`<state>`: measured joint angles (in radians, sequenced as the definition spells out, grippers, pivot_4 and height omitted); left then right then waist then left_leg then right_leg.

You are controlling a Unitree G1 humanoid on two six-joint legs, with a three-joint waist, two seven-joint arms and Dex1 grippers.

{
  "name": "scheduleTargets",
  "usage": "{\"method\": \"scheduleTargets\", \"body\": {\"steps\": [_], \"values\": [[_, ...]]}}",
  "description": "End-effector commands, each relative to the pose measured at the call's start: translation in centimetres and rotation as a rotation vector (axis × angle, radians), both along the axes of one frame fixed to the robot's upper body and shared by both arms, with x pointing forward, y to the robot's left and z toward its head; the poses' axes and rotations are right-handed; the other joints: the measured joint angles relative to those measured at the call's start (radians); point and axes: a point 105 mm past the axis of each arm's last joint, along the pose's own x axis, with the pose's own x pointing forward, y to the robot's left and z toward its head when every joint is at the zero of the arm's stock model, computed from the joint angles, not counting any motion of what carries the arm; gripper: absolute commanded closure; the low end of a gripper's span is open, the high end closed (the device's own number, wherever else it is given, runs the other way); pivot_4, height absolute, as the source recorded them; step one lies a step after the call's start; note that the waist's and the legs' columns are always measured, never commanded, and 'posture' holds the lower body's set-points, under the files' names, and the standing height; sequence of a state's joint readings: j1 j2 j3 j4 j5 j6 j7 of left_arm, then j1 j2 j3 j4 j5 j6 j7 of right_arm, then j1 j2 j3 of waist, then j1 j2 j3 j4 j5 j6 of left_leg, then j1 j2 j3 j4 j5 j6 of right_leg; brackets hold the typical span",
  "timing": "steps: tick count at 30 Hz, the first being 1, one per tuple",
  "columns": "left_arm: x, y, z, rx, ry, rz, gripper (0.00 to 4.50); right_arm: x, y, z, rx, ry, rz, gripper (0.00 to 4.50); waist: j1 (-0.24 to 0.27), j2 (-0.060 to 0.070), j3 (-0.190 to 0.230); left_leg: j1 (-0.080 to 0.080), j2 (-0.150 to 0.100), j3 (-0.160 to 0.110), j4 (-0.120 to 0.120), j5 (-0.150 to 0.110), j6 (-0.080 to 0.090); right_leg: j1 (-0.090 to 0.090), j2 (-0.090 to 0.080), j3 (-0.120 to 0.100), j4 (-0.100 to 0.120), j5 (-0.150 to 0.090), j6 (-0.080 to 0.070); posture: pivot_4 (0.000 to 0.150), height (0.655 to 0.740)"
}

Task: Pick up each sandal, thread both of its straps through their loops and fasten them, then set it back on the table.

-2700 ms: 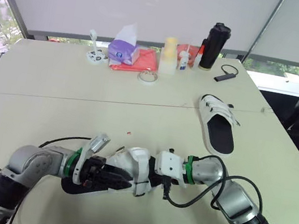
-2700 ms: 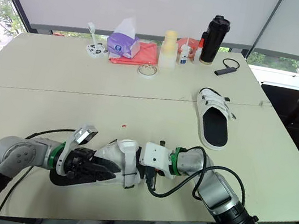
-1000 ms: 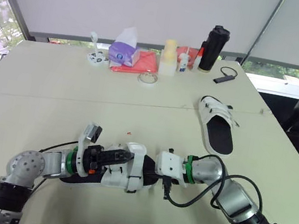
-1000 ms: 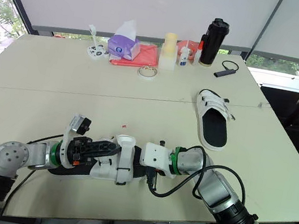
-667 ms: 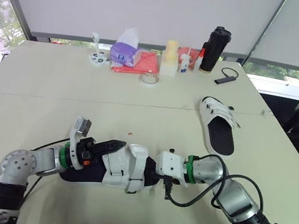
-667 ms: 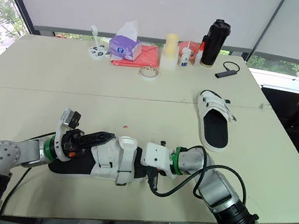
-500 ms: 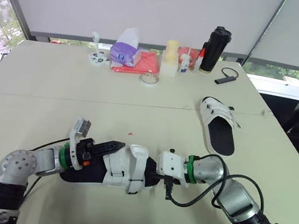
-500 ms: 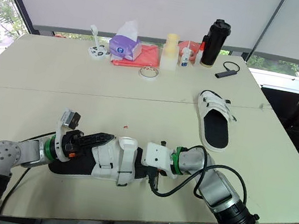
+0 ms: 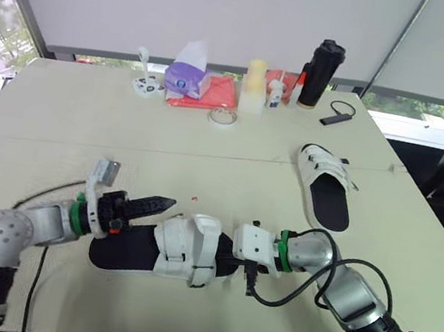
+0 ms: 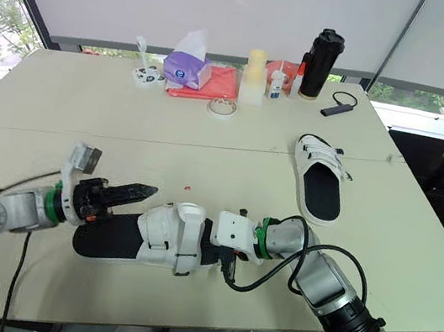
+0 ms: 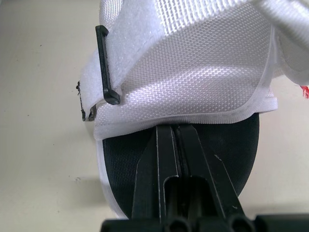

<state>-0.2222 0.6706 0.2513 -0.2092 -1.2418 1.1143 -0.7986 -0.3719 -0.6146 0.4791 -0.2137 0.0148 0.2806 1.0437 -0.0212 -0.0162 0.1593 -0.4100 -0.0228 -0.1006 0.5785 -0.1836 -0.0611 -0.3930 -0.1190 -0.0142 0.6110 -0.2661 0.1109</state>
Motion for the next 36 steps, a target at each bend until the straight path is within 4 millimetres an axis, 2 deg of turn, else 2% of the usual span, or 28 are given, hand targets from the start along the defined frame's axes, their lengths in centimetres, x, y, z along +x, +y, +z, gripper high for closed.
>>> {"method": "scheduleTargets", "body": {"steps": [1,3,5,8,10,12,16,20,23,27,36], "values": [[-1.6,-1.5,2.0,0.054,-0.149,-0.109,4.44,0.0,-2.5,-4.2,-0.158,0.105,-0.087,4.50,0.000,0.001,0.000,0.000,0.000,0.001,0.000,0.000,0.000,0.000,-0.001,0.000,0.000,0.000,0.000,0.150,0.7296],[-2.4,-2.1,2.1,0.101,-0.194,-0.161,4.44,0.0,-2.6,-4.2,-0.159,0.103,-0.087,4.50,0.000,0.000,0.000,0.000,0.001,0.005,0.000,0.000,0.000,-0.001,-0.001,0.000,-0.001,0.000,0.001,0.150,0.7296],[-3.0,-2.7,1.4,0.185,-0.244,-0.200,4.44,0.1,-2.6,-4.2,-0.160,0.102,-0.086,4.50,0.000,0.000,0.000,0.000,0.002,0.011,0.000,-0.001,0.001,-0.002,-0.002,0.000,-0.002,0.000,0.000,0.150,0.7296],[-4.0,-3.5,-0.7,0.323,-0.322,-0.266,4.44,0.2,-2.6,-4.2,-0.161,0.099,-0.085,4.50,0.000,0.000,0.000,0.000,0.003,0.015,0.000,-0.002,0.001,-0.004,-0.004,0.000,-0.002,0.001,-0.001,0.150,0.7296],[-4.3,-3.9,-2.8,0.403,-0.372,-0.285,4.44,0.2,-2.5,-4.2,-0.161,0.098,-0.084,4.50,0.000,0.001,0.000,0.000,0.003,0.017,0.000,-0.003,0.002,-0.004,-0.005,0.000,-0.003,0.002,-0.003,0.150,0.7296],[-5.0,-4.0,-4.0,0.417,-0.365,-0.309,4.44,0.2,-2.6,-4.1,-0.162,0.098,-0.083,4.50,0.001,0.001,0.000,0.000,0.004,0.019,0.000,-0.003,0.003,-0.005,-0.006,0.000,-0.005,0.003,-0.005,0.150,0.7296],[-6.2,-3.8,-4.8,0.407,-0.339,-0.333,4.44,0.3,-2.9,-4.0,-0.167,0.094,-0.089,4.50,0.000,0.001,0.001,-0.003,0.012,0.018,-0.001,-0.004,0.003,-0.004,-0.001,-0.001,-0.016,0.004,-0.007,0.150,0.7296],[-7.2,-3.3,-5.7,0.433,-0.338,-0.342,4.44,0.4,-3.1,-3.7,-0.169,0.090,-0.093,4.50,0.003,0.002,0.001,-0.004,0.014,0.021,-0.001,-0.004,0.004,-0.006,-0.002,-0.001,-0.017,0.004,-0.006,0.150,0.7296],[-7.7,-3.0,-6.6,0.445,-0.326,-0.316,3.66,0.7,-3.2,-3.5,-0.167,0.085,-0.097,4.50,0.005,0.002,0.001,-0.004,0.015,0.022,-0.001,-0.004,0.004,-0.007,-0.002,-0.001,-0.017,0.004,-0.006,0.150,0.7296],[-8.3,-3.2,-8.9,0.509,-0.367,-0.243,1.76,1.0,-3.0,-2.9,-0.151,0.071,-0.112,4.50,0.006,0.002,0.001,-0.005,0.015,0.027,-0.001,-0.005,0.004,-0.010,-0.005,-0.001,-0.018,0.004,-0.007,0.150,0.7296],[-6.9,-4.9,-10.7,0.508,-0.431,-0.082,1.76,0.4,-2.2,-1.9,-0.111,0.067,-0.136,4.50,0.009,0.003,0.002,-0.008,0.018,0.034,0.002,-0.005,0.005,-0.014,-0.006,-0.002,-0.018,0.004,-0.007,0.150,0.7296]]}}
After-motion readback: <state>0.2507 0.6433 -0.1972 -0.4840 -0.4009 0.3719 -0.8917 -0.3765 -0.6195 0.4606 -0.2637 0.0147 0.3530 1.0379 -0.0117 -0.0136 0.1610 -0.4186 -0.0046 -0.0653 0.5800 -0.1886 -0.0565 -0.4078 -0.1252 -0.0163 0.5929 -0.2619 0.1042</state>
